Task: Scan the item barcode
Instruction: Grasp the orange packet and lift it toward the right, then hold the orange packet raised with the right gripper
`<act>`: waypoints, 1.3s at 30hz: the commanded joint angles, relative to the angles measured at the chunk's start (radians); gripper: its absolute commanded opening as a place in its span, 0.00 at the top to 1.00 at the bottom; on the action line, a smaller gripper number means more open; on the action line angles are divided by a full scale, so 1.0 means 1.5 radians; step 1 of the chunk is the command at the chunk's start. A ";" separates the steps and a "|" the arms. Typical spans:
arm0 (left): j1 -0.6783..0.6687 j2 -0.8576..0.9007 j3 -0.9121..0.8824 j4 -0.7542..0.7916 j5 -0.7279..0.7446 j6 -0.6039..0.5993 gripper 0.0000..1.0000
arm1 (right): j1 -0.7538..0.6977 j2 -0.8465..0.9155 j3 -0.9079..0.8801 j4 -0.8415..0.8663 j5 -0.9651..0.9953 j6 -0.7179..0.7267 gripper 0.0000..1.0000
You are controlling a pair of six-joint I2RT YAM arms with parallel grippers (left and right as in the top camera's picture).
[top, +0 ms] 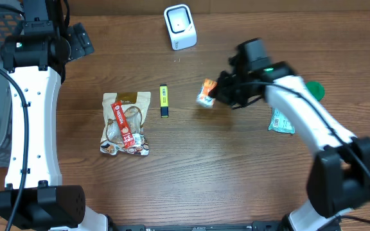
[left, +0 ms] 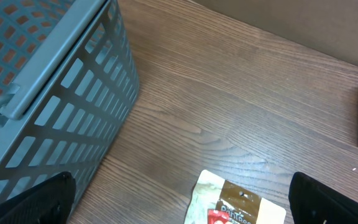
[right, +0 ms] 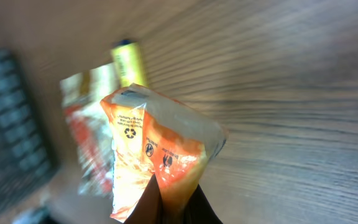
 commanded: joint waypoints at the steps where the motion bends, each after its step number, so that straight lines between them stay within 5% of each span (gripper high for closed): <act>1: -0.001 0.006 0.005 0.002 -0.009 -0.009 0.00 | -0.058 -0.023 0.002 -0.012 -0.284 -0.209 0.96; 5: -0.001 0.006 0.005 0.002 -0.009 -0.009 0.00 | -0.118 -0.023 0.002 -0.081 -0.563 -0.431 0.96; 11: -0.001 0.006 0.005 0.002 -0.009 -0.009 0.00 | -0.151 -0.023 0.002 -0.185 -0.619 -0.546 0.96; 39: -0.001 0.006 0.005 0.002 -0.009 -0.009 0.00 | -0.151 -0.023 0.002 -0.223 -0.579 -0.564 0.96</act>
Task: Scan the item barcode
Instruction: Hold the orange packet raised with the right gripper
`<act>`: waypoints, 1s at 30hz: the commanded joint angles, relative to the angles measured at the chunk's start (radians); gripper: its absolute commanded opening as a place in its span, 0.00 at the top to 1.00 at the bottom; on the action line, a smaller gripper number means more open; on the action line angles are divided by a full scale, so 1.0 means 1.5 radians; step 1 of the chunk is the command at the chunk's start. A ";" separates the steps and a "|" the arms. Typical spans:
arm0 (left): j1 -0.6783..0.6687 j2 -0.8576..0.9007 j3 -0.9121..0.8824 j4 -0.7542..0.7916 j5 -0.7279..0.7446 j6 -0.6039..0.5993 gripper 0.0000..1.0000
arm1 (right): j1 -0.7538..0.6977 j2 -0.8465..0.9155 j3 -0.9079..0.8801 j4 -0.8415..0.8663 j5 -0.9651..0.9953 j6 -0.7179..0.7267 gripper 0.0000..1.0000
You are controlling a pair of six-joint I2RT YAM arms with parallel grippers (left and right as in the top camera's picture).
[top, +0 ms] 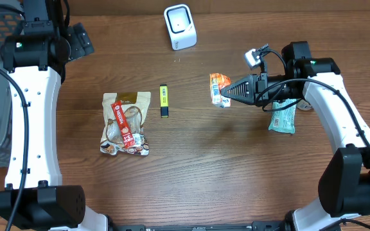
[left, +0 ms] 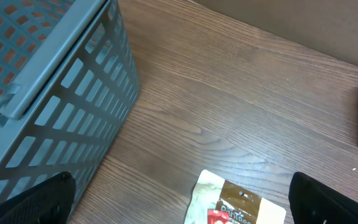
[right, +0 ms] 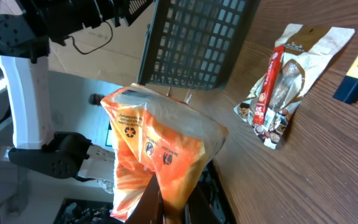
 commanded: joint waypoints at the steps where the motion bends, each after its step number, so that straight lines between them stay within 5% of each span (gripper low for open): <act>1: -0.001 0.006 0.005 0.002 -0.009 -0.009 0.00 | -0.002 -0.007 0.002 -0.002 -0.001 -0.010 0.96; 30: -0.001 0.006 0.005 0.002 -0.009 -0.009 0.00 | -0.002 -0.007 0.002 0.003 -0.007 0.044 0.96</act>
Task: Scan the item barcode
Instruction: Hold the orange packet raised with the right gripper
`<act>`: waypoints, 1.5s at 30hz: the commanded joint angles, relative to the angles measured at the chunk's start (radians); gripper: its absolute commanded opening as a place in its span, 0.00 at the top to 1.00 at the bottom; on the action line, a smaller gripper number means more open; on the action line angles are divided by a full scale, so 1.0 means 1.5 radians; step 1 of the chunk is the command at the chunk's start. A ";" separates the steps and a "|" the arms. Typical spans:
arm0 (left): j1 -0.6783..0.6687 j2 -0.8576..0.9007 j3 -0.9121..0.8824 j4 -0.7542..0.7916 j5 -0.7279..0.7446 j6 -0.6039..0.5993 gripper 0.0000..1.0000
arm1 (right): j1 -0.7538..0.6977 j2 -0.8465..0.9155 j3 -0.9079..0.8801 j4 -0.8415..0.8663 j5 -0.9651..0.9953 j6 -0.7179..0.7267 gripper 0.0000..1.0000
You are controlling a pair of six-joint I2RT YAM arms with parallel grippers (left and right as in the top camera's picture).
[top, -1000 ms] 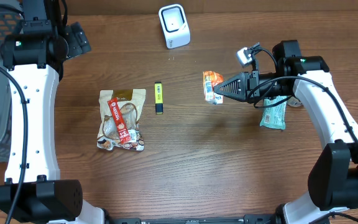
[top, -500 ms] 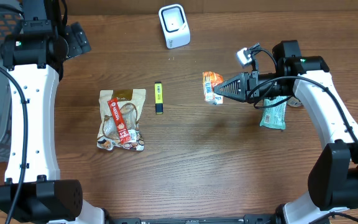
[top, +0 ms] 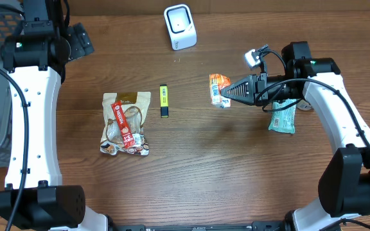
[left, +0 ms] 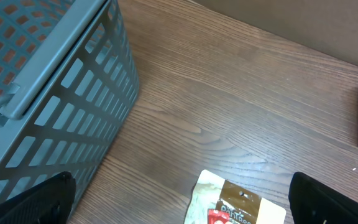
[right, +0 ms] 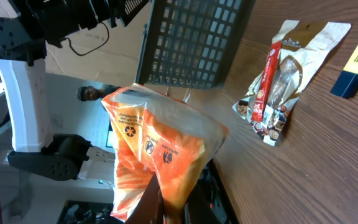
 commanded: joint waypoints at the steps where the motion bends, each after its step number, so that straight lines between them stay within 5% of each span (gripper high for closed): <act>1: -0.001 0.006 0.005 0.002 -0.009 -0.009 0.00 | -0.002 -0.007 0.002 0.004 -0.019 0.025 0.96; 37: -0.001 0.006 0.005 0.002 -0.009 -0.009 0.00 | -0.002 -0.007 0.002 0.015 -0.013 0.045 0.96; 40: -0.001 0.006 0.005 0.002 -0.009 -0.009 0.00 | -0.001 -0.007 0.002 0.047 0.072 0.060 0.96; 45: -0.001 0.006 0.005 0.002 -0.009 -0.009 0.00 | 0.014 -0.006 0.002 0.099 0.427 0.231 0.96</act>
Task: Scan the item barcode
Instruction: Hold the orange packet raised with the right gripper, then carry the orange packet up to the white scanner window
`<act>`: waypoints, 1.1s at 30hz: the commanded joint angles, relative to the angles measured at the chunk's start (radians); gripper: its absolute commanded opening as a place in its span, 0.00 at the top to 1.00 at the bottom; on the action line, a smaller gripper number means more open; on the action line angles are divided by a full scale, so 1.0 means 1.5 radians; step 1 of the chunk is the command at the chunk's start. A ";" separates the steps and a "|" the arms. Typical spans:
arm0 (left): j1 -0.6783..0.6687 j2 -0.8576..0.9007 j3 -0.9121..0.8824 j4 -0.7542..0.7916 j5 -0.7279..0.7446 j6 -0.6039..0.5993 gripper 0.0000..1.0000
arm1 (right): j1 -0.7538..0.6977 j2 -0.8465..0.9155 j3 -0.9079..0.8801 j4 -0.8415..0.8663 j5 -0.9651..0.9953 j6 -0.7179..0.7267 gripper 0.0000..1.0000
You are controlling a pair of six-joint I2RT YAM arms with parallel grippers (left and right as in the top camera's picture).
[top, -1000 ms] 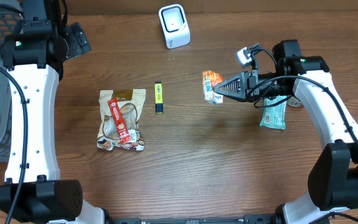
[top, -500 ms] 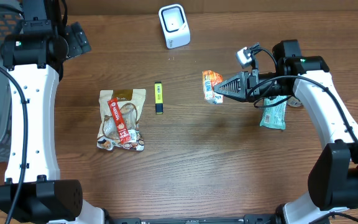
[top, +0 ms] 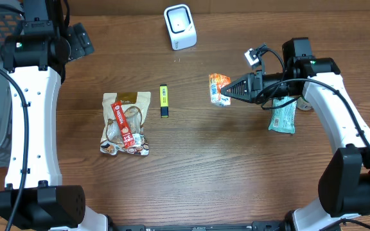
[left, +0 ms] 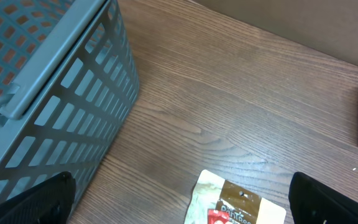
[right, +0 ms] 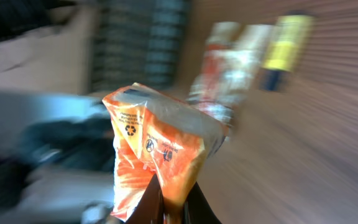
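An orange snack packet (top: 219,88) hangs above the table right of centre, with my right gripper (top: 231,91) shut on its edge; in the right wrist view the orange snack packet (right: 160,152) fills the middle, pinched between dark fingers (right: 151,205), the background blurred. The white barcode scanner (top: 180,26) stands at the far edge, apart from the packet. My left gripper (left: 179,214) is high at the far left, its fingertips (left: 39,199) wide apart and nothing between them.
A brown-and-red snack pouch (top: 126,123) and a yellow marker (top: 164,101) lie left of centre. A green packet (top: 282,119) lies under the right arm. A grey basket (left: 42,93) stands at the table's left edge.
The right gripper with the orange packet has shifted slightly toward the far side; the right wrist view is now blurred and turned. The left arm has not moved.
The right gripper held the orange packet low over the table right of the marker. Then the arm was swung out level with the packet lifted right of centre. It stayed there, and now sits a little farther back.
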 commanded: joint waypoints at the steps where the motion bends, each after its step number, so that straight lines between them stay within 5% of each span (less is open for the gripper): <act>1: -0.001 0.006 0.005 0.002 -0.009 -0.009 0.00 | 0.018 -0.006 0.002 0.015 0.308 0.150 0.96; 6: -0.001 0.006 0.005 0.002 -0.009 -0.009 0.00 | 0.049 -0.006 0.002 0.022 0.479 0.246 0.96; 18: -0.001 0.006 0.005 0.002 -0.009 -0.009 0.00 | 0.074 -0.006 0.050 0.007 0.503 0.282 0.96; 25: -0.001 0.006 0.005 0.002 -0.009 -0.009 0.00 | 0.074 0.000 0.244 -0.106 0.540 0.297 0.96; 33: -0.001 0.006 0.005 0.002 -0.009 -0.009 0.00 | 0.104 0.074 0.596 -0.233 0.600 0.297 0.96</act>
